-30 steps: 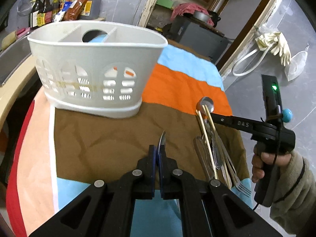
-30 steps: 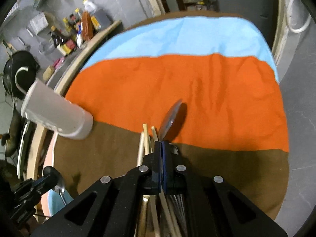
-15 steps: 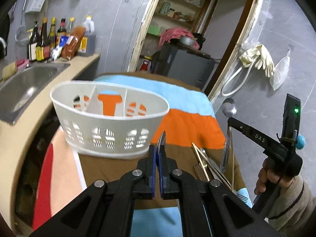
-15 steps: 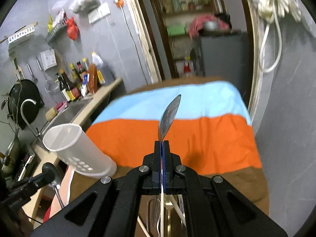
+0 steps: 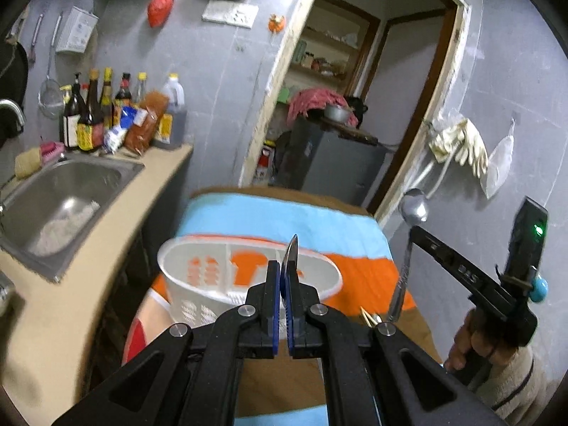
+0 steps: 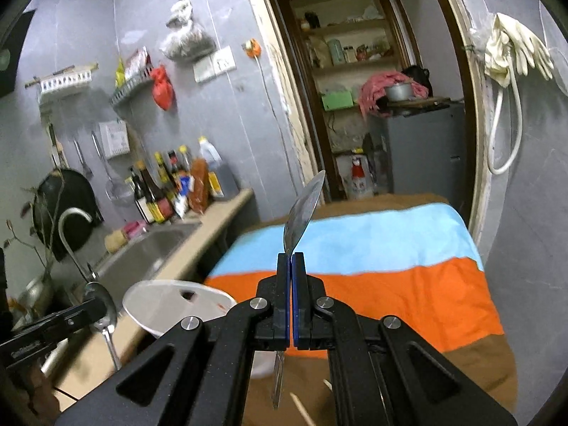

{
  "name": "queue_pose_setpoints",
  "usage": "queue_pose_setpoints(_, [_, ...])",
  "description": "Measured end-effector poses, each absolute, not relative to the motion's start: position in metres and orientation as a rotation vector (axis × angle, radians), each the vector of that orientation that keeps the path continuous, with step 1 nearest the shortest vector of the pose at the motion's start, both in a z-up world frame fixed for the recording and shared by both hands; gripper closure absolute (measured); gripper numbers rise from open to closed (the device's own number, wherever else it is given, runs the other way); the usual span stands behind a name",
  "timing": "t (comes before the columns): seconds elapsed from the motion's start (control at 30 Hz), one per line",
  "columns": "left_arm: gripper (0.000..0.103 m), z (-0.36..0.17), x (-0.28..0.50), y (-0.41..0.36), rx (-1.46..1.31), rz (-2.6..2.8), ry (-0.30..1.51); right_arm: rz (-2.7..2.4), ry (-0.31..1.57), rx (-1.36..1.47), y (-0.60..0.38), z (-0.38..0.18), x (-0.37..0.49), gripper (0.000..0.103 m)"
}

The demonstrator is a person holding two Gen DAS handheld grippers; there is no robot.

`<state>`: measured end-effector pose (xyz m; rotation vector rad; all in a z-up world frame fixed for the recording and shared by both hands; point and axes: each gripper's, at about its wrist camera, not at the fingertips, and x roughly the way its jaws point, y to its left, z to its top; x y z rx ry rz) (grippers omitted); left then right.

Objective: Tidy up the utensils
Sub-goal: 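Lift the knife with the left gripper while the right gripper carries the spoon to the caddy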

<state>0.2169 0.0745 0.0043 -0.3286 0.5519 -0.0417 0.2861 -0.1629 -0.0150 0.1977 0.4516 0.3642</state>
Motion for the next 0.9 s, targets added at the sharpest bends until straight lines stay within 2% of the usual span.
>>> queue_pose_setpoints(0.33, [0.100, 0.034, 0.245, 0.128, -0.266, 0.044, 0.432, 0.400, 0.268, 0.320, -0.107, 0.010, 0.285, 0.102])
queue_pose_setpoints(0.9, [0.100, -0.027, 0.286, 0.127, -0.127, 0.148, 0.375, 0.393, 0.268, 0.113, -0.045, -0.062, 0.296, 0.102])
